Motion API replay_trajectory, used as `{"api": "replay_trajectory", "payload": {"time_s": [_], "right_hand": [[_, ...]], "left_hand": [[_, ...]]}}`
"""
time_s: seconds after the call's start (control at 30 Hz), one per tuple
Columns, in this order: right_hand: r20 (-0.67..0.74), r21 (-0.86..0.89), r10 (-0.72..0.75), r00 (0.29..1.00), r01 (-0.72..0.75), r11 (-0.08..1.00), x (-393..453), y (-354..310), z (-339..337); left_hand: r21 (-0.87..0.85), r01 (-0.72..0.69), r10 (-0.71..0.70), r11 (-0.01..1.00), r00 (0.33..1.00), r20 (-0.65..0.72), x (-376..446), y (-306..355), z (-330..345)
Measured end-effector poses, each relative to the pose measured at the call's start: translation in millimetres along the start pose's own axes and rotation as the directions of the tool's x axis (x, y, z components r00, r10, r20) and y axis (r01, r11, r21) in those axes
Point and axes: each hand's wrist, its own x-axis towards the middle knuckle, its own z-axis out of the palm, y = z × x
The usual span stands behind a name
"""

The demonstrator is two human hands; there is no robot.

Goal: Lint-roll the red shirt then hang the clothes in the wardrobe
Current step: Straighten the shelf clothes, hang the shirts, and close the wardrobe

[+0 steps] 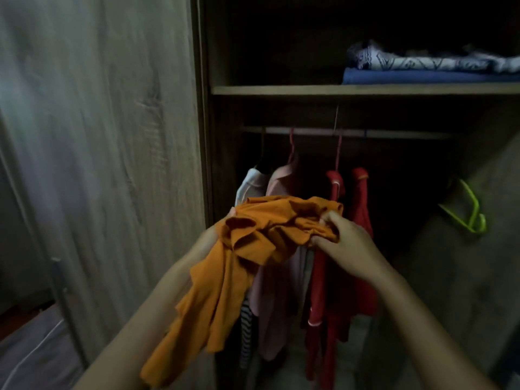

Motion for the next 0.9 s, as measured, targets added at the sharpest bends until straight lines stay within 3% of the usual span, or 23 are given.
{"api": "replay_trajectory", "payload": {"time_s": [0.07, 0.13, 0.2, 0.27, 0.37, 0.53, 0.7, 0.8, 0.9], "right_hand": [[0.074, 0.074, 0.088, 0.993, -0.094, 0.993, -9, 3, 12], [0.157, 0.277, 0.179, 0.971, -0.217, 0.936, -18, -4, 20], [0.28, 0.541, 0.234, 0.931, -0.355, 0.763, -27, -15, 27], [0.434, 0.669, 0.236, 0.869, -0.487, 0.562, -30, -22, 36], [0.455, 0.744, 0.267, 0.849, -0.528, 0.41, -30, -18, 46], [0.469, 0.797, 0.394, 0.79, -0.571, 0.197, -34, 2, 44], [0.525, 0.789, 0.392, 0.755, -0.605, 0.109, -40, 18, 38], [0.513, 0.817, 0.373, 0.773, -0.574, 0.066, -41, 25, 31], [0.502, 0.827, 0.37, 0.781, -0.559, 0.059, -42, 30, 24]], "left_hand": [[-0.126, 0.035, -0.041, 0.991, 0.998, -0.042, 9, -16, -5], [-0.054, 0.0, -0.004, 0.999, 0.998, -0.07, 20, -36, -7], [0.028, -0.052, 0.054, 0.998, 0.997, -0.057, 22, -51, 1], [0.023, -0.043, 0.043, 0.999, 0.999, 0.0, 14, -61, 12], [0.013, 0.004, -0.005, 1.0, 0.998, 0.067, 7, -77, 20], [0.023, -0.015, 0.017, 1.0, 0.995, -0.099, 9, -82, 4], [0.069, -0.001, 0.024, 0.998, 0.941, -0.339, 22, -88, -27], [0.109, -0.027, 0.067, 0.994, 0.92, -0.387, 29, -93, -47], [0.278, -0.062, 0.181, 0.959, 0.886, -0.427, 37, -103, -63]]}}
